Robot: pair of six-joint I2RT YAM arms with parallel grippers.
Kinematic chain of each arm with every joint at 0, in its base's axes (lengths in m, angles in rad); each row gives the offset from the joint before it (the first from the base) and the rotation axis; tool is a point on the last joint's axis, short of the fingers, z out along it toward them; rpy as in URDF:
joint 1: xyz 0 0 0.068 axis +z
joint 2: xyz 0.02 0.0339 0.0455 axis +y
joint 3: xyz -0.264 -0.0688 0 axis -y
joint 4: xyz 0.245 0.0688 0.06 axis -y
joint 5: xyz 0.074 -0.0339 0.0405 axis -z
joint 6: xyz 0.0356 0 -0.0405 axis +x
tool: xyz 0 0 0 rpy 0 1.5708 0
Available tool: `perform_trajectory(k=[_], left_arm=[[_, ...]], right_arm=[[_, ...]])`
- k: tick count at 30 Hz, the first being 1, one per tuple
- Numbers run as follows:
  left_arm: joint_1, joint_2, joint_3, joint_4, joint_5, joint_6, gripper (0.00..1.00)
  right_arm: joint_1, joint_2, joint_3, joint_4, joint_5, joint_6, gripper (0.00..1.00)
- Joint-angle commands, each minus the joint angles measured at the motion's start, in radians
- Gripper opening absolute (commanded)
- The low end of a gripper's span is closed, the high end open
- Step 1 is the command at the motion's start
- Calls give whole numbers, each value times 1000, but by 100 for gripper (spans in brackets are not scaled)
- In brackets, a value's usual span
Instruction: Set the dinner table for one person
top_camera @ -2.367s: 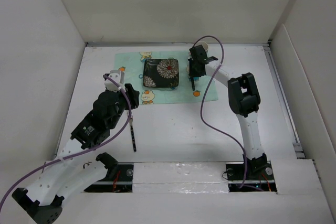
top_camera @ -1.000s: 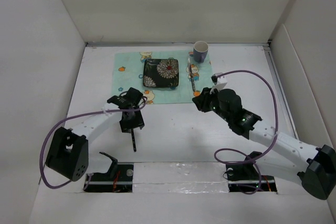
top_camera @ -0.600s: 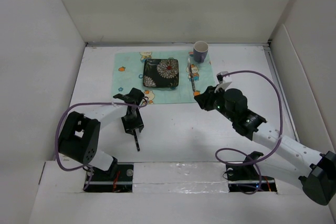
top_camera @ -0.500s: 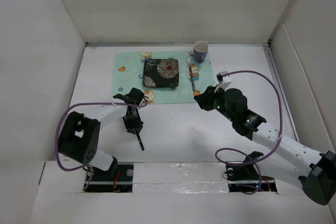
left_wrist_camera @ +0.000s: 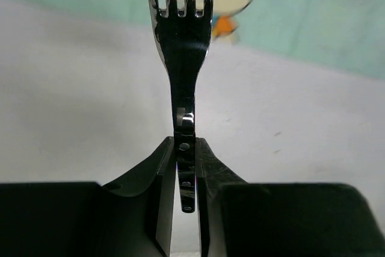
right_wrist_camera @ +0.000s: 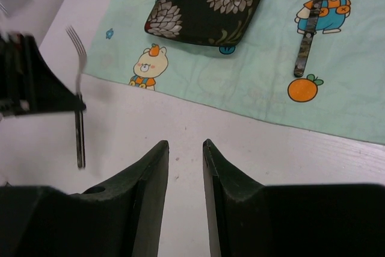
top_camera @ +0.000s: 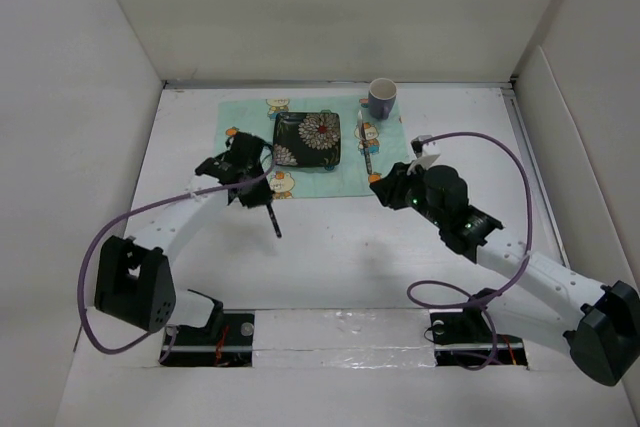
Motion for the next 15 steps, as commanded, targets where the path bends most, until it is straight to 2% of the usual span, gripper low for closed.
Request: perform_trajectory(k=[1,2,3,7,8,10,11,13,15], left_arm=[[51,-61,147,154,63,59,0],[51,-47,175,168,49,82,0],[51,-25,212,178,-30,111,0],[63,181,416,154,-220,212,0],[63,229,463,139,-216,272,0],[74,385,574,48,-245,319,0],[74,438,676,24,-253,373,0],[74,572,823,-64,-343,402,0],[74,628,885,-104,-412,436,0]], right_arm=[[4,8,-10,74,-31,8,35],[15,8,-12,75,-39,8,35],[25,8,-10,75,-44,8,35],[35,-9,-13,74,-30,10,35],[35,-12,-16,74,-31,8,35],[44,-14,-19,77,-31,8,35],[44,-11,-19,75,-27,8,35],[44,-9,-18,75,-21,8,35],[44,-1,-16,75,-28,10,35]])
